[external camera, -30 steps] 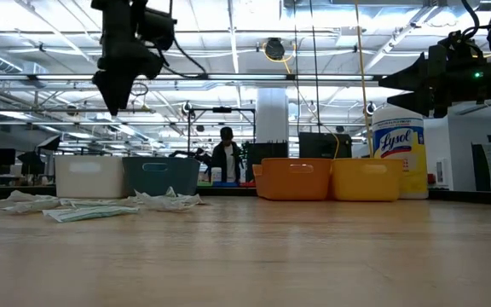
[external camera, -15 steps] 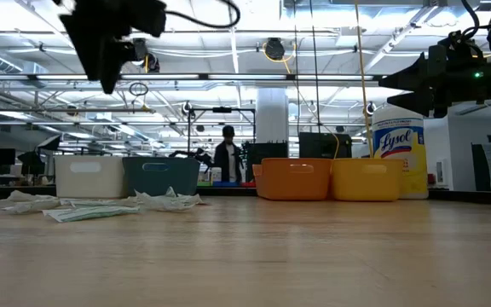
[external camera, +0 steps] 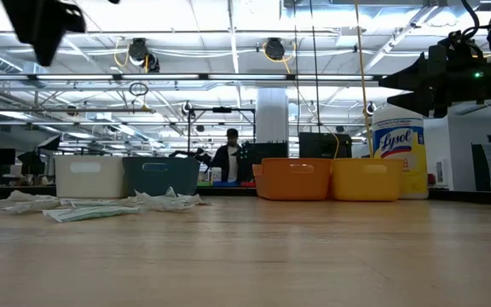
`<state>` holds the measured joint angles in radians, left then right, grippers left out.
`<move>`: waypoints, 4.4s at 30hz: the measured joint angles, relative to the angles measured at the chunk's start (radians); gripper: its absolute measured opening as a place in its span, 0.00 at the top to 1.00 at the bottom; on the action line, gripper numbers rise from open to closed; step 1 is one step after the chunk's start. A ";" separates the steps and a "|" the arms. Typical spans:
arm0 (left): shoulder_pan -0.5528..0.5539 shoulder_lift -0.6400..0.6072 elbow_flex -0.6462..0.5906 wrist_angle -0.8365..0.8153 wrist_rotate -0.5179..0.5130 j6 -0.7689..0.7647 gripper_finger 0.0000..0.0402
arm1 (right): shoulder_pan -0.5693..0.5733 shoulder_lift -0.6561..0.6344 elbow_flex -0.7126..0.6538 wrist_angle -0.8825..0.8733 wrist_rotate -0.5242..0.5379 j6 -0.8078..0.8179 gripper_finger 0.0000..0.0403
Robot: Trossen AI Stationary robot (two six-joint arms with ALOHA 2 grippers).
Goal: Pick & Place First Aid Supplies
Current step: Put the ointment pack into the white bin
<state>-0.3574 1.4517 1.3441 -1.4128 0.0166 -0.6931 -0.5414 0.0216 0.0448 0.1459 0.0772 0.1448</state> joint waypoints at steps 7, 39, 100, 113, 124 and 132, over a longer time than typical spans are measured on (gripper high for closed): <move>-0.141 0.000 0.000 0.000 0.000 -0.288 0.37 | 0.000 0.000 0.000 0.000 0.000 0.000 0.03; -0.238 0.147 -0.477 0.551 0.059 -0.470 0.37 | 0.000 0.000 0.000 0.000 0.000 0.000 0.03; 0.013 -0.294 -0.476 0.394 0.086 -0.838 1.00 | 0.000 0.000 0.000 0.000 0.000 0.000 0.03; 0.629 -0.334 -0.476 0.242 0.088 -0.490 1.00 | 0.000 0.000 0.000 0.000 0.000 0.000 0.03; 1.094 -0.279 -0.476 0.241 0.141 -0.189 1.00 | 0.000 0.000 0.000 0.000 0.000 0.000 0.03; 1.278 -0.145 -0.413 0.241 0.161 -0.013 1.00 | 0.000 0.000 0.000 0.000 0.000 0.000 0.03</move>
<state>0.9209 1.3067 0.9314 -1.1721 0.1776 -0.7064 -0.5411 0.0217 0.0449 0.1459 0.0773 0.1450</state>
